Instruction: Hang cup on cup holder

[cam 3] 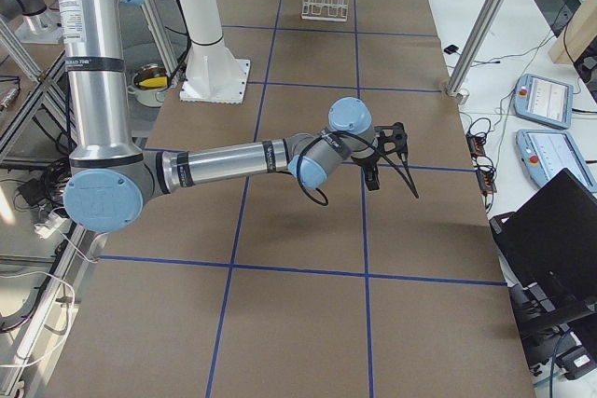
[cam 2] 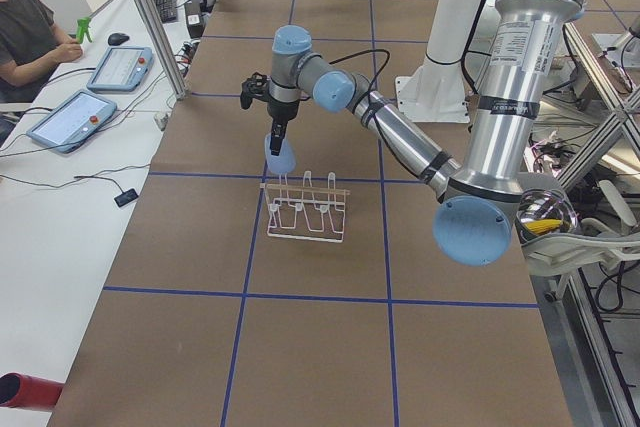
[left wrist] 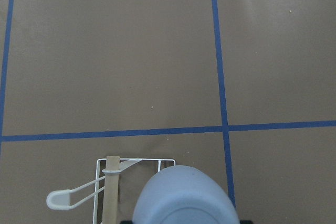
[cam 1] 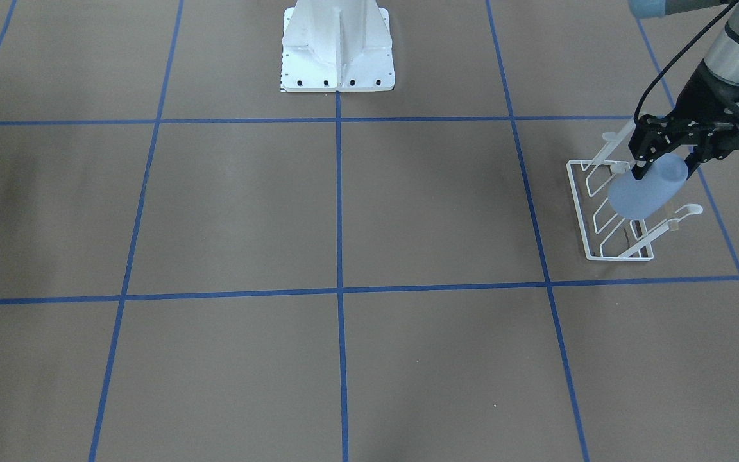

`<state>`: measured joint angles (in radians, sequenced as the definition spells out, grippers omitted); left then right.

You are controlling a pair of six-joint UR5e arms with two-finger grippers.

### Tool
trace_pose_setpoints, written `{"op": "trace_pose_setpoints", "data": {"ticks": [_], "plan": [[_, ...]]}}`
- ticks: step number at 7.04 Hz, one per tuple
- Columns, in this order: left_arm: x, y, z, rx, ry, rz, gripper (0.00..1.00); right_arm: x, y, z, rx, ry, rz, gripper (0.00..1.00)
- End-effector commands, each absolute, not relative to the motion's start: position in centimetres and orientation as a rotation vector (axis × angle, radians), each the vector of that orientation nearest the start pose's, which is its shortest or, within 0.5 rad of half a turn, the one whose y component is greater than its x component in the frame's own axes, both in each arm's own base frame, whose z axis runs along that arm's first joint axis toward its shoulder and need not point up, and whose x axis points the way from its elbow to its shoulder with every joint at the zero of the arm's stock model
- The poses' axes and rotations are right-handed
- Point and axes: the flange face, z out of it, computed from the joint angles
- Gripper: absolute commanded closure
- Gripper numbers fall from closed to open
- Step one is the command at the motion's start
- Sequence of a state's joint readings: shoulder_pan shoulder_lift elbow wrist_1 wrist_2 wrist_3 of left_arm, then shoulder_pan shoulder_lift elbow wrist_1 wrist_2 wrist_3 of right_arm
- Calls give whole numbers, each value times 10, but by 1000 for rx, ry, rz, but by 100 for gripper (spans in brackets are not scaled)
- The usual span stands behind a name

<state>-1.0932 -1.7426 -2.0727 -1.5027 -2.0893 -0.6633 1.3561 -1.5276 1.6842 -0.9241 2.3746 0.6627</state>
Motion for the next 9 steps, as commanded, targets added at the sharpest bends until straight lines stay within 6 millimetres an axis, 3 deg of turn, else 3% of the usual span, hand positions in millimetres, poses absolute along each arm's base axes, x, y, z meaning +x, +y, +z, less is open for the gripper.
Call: {"op": "trace_pose_setpoints", "data": {"ticks": [1, 5, 9], "plan": [[172, -492, 361, 210, 736, -5, 100, -58, -523, 506, 311, -1002, 85, 0], [181, -504, 384, 194, 740, -8, 100, -55, -521, 508, 309, -1002, 83, 0], [191, -501, 407, 183, 740, 9, 100, -57, -507, 535, 272, -951, -54, 0]]}}
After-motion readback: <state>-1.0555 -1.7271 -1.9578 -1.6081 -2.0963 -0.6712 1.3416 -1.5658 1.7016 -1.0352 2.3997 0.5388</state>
